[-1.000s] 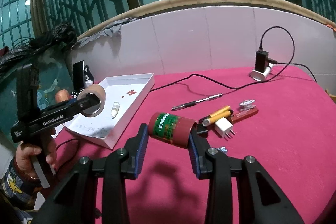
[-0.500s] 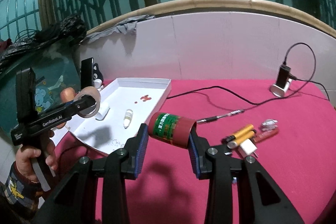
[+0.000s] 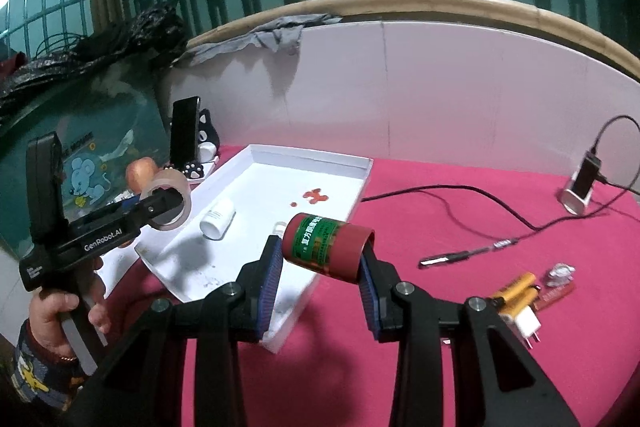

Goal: Organize rigid objects
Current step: 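Carry tape roll and can into the tray and release both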

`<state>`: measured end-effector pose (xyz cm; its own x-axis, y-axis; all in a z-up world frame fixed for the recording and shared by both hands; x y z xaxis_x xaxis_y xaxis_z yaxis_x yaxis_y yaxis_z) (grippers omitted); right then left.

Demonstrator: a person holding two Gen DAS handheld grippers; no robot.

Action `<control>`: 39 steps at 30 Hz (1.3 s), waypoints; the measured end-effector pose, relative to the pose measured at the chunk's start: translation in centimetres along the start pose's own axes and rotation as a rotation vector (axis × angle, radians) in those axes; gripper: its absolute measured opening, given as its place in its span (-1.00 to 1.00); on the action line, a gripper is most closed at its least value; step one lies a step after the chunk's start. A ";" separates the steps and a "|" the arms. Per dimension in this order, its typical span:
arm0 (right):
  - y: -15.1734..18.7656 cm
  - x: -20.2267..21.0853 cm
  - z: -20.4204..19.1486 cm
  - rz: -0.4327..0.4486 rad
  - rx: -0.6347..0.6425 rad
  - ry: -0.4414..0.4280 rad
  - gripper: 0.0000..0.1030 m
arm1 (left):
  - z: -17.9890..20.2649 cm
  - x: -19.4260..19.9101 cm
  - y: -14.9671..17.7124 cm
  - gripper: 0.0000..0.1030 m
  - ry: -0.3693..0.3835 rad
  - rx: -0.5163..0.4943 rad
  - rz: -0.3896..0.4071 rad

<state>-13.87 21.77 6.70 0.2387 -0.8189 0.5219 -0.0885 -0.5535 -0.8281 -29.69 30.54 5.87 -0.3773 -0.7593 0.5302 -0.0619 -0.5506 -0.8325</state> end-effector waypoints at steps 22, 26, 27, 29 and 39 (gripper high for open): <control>-0.7 -11.0 -4.9 -0.156 0.020 -0.074 -0.30 | -3.2 -10.5 -3.5 -0.09 -0.160 -0.109 -0.139; 1.0 -13.5 -5.5 -0.205 0.043 -0.048 -0.30 | -2.7 -12.8 -2.5 -0.09 -0.166 -0.120 -0.187; 1.1 -13.9 -5.6 -0.209 0.052 -0.038 -0.30 | -2.6 -13.2 -2.2 -0.09 -0.171 -0.117 -0.198; 1.5 -14.7 -5.4 -0.220 0.061 -0.012 -0.30 | -2.5 -13.6 -1.8 -0.09 -0.181 -0.110 -0.208; 2.3 -15.5 -4.7 -0.235 0.082 0.054 -0.28 | -2.3 -13.1 -2.8 0.21 -0.257 -0.132 -0.170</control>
Point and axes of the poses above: each gripper's, at about its wrist camera, not at the fingertips, and x roughly against the way its jaws point, z to its right, y to its underside, the point moved 10 cm from there along -x, roughly the way its jaws point, and after that the axes turned 7 degrees about -y, right-handed, at the moved point
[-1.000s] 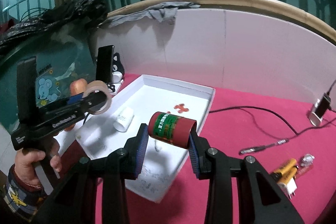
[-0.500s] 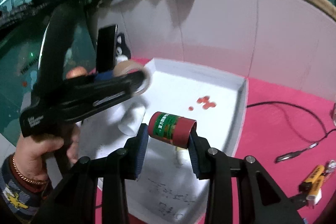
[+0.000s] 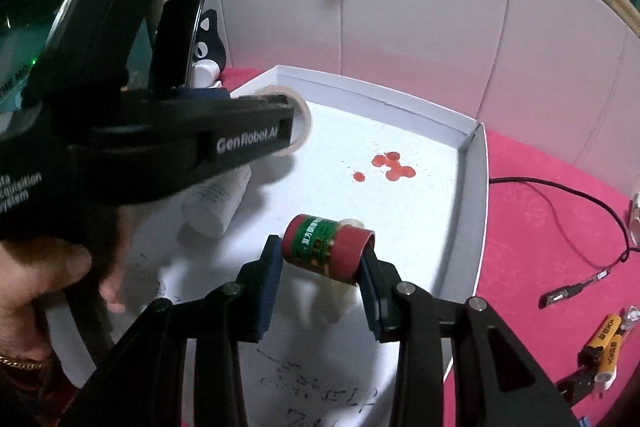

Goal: Organize rigid objects
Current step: 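Carry tape roll and can into the tray and release both, then move the right tool to the blue binder clip and grasp it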

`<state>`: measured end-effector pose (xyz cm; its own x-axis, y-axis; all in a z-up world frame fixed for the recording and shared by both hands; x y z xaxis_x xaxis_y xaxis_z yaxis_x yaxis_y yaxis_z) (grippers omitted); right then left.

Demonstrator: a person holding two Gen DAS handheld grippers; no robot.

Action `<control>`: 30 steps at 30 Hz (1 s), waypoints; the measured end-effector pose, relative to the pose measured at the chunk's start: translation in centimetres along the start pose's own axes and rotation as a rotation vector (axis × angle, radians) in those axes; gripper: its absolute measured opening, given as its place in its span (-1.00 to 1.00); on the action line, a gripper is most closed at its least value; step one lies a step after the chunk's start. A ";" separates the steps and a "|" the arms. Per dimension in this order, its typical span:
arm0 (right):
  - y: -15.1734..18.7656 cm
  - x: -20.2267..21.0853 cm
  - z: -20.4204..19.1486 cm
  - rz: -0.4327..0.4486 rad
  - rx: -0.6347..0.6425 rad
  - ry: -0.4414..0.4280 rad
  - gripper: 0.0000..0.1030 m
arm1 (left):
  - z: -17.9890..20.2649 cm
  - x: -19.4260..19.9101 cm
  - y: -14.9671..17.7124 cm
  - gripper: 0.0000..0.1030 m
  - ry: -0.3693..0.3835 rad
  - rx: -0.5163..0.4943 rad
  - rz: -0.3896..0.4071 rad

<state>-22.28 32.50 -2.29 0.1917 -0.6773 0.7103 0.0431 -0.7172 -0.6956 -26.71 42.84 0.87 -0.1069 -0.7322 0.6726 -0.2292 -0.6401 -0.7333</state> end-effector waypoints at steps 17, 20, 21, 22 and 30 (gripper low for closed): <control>0.5 2.9 0.0 0.078 0.033 0.073 0.75 | -1.5 4.0 -1.6 1.00 -0.068 0.044 0.136; 0.8 3.3 0.0 0.090 0.039 0.079 0.75 | -1.4 4.7 -1.5 1.00 -0.062 0.052 0.142; 0.9 3.3 0.0 0.092 0.036 0.078 0.75 | -1.2 4.9 -1.5 1.00 -0.058 0.051 0.144; 1.0 3.4 0.0 0.092 0.032 0.076 0.75 | -1.1 5.1 -1.5 1.00 -0.056 0.050 0.146; 1.6 4.3 0.3 0.103 0.012 0.073 0.75 | -0.2 6.5 -1.3 1.00 -0.064 0.036 0.162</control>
Point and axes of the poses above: each gripper's, at about its wrist camera, not at the fingertips, and x roughly against the way its jaws point, z to its right, y to its underside, the point moved 10 cm from there along -x, roughly the way its jaws point, and after that the axes turned 7 degrees about -y, right-handed, at the moved point
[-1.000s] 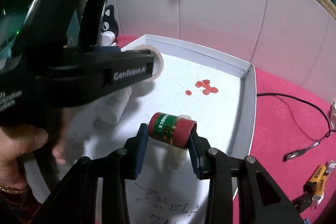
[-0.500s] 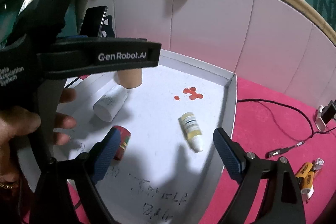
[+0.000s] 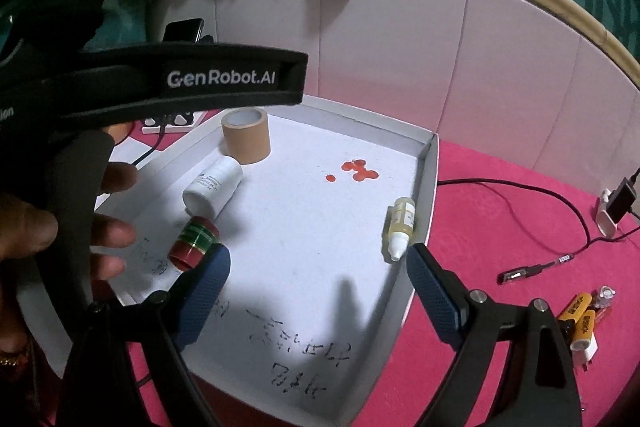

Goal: Organize rigid objects
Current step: 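Move the right tool to the blue binder clip and grasp it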

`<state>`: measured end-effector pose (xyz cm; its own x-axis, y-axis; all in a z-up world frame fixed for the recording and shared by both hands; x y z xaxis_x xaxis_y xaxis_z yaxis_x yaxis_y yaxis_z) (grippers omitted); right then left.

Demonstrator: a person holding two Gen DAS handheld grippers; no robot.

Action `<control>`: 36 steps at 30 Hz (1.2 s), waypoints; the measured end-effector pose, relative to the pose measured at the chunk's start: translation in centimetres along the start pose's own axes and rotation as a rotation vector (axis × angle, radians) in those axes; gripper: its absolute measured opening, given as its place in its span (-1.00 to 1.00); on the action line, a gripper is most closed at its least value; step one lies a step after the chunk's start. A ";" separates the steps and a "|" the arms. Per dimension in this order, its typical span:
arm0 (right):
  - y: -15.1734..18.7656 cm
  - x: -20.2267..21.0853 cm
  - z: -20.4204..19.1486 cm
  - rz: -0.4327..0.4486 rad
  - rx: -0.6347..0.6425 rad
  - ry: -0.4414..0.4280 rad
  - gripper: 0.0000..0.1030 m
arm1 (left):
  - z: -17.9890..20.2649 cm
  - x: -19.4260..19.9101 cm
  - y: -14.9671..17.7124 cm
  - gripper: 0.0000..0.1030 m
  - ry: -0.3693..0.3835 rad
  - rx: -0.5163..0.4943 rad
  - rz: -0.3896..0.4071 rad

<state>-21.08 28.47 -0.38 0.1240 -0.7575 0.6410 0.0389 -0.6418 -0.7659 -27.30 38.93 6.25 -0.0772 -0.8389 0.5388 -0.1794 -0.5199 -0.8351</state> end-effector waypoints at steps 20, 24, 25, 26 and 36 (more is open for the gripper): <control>2.8 4.0 7.3 0.031 -0.172 0.063 0.76 | 4.5 4.4 2.1 1.00 0.148 0.049 -0.008; 3.7 6.2 10.8 0.060 -0.239 0.096 0.76 | 8.0 5.5 2.8 1.00 0.202 -0.015 -0.012; 4.0 6.8 11.7 0.066 -0.255 0.107 0.76 | 9.0 5.7 3.2 1.00 0.221 -0.034 -0.021; 4.3 7.4 12.6 0.072 -0.270 0.119 0.76 | 9.8 5.8 3.4 1.00 0.235 -0.051 -0.030; 11.0 12.9 22.5 0.098 -0.487 0.201 0.76 | 20.2 8.7 9.0 0.99 0.409 -0.291 -0.097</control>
Point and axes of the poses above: each gripper's, at about its wrist camera, not at the fingertips, and x roughly against the way its jaws point, z to its right, y to its underside, the point moved 10 cm from there along -x, roughly the way its jaws point, and after that the axes turned 7 degrees about -y, right-handed, at the moved point
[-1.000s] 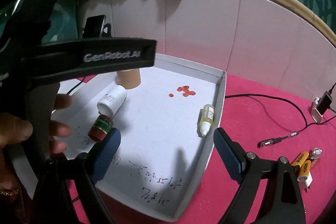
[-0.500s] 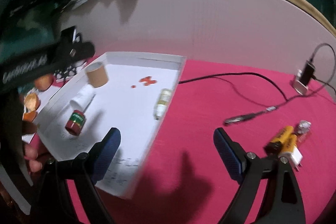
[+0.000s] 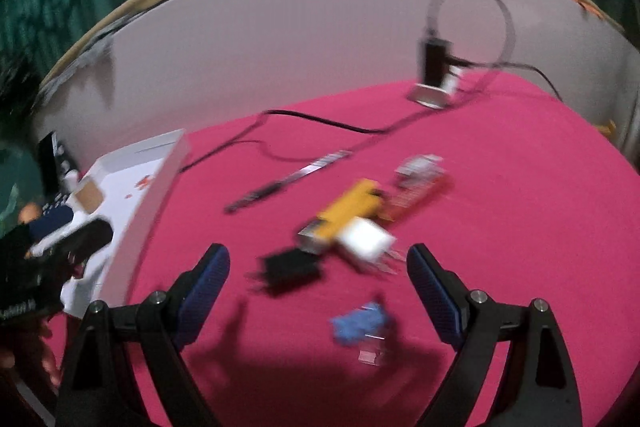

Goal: Organize rigid objects
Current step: 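Move the right tool to the blue binder clip and grasp it, then grasp the black charger plug with the left tool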

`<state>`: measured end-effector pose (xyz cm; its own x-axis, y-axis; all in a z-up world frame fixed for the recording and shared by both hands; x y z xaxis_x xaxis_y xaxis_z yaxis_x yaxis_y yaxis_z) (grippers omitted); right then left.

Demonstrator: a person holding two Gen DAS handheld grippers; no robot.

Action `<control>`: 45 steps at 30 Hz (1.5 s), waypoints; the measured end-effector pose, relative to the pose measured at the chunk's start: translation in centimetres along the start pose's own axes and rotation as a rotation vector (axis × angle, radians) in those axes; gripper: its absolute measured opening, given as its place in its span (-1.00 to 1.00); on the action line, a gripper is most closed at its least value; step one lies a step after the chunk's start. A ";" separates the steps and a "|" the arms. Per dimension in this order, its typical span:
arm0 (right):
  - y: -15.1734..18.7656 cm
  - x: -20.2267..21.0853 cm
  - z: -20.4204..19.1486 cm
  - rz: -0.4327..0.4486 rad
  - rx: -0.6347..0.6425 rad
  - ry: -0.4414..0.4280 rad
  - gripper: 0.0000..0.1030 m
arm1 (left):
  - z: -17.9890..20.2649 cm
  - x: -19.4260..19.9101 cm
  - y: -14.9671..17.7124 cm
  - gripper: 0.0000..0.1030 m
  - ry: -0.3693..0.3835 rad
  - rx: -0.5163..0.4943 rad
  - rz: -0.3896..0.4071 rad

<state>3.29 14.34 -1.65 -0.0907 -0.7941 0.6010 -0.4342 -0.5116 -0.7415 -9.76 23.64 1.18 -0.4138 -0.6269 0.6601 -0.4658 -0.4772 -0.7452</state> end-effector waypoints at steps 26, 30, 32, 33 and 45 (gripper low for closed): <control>5.5 -0.6 1.3 -0.203 0.213 -0.081 -0.38 | 11.0 -6.0 2.8 0.99 0.193 -0.353 -0.106; 5.3 0.7 4.3 -0.180 0.083 -0.103 -0.38 | 12.6 -7.2 2.6 0.89 0.206 -0.399 -0.103; 5.2 0.7 4.5 -0.178 0.063 -0.116 -0.38 | 12.8 -7.9 2.4 0.87 0.197 -0.404 -0.103; 5.2 0.8 4.5 -0.178 0.069 -0.111 -0.38 | 12.9 -8.1 2.1 0.77 0.202 -0.399 -0.095; 5.3 0.7 4.2 -0.179 0.092 -0.097 -0.38 | 13.2 -5.5 3.4 -0.37 0.244 -0.333 -0.073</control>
<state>4.70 9.68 -6.36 0.0688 -0.7138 0.6970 -0.3513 -0.6712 -0.6527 1.29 17.30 -6.20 -0.5243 -0.4155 0.7432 -0.7121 -0.2646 -0.6503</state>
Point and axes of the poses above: each gripper's, at about its wrist camera, not at the fingertips, and x roughly against the way its jaws point, z to its right, y to its underside, the point moved 10 cm from there along -x, roughly the way its jaws point, and after that the axes turned 7 degrees about -y, right-handed, at the moved point
